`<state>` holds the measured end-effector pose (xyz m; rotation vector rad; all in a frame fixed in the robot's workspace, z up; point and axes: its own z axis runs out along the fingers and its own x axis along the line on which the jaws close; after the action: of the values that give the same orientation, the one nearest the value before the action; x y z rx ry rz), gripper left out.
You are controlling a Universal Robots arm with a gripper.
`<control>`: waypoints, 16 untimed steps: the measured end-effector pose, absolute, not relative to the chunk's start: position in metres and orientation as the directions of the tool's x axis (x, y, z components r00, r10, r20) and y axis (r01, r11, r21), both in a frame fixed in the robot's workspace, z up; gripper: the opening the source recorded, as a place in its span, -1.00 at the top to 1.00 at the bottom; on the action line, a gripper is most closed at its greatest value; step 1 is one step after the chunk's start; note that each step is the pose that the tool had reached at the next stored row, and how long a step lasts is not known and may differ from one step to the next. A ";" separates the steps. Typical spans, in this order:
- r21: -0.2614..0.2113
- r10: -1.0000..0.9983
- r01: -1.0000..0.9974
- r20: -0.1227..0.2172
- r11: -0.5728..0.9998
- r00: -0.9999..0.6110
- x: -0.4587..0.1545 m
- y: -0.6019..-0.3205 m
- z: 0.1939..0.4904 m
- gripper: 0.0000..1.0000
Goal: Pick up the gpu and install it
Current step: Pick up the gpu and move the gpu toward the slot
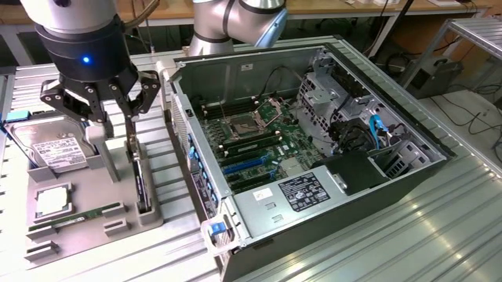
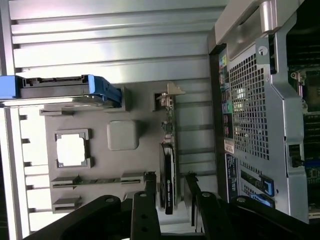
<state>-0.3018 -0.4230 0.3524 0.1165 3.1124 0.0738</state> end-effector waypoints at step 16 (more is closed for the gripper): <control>0.048 0.075 0.075 -0.018 0.996 -0.997 -0.298 -0.438 0.322 0.28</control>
<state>-0.2978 -0.4377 0.3220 0.1172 3.1186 0.0734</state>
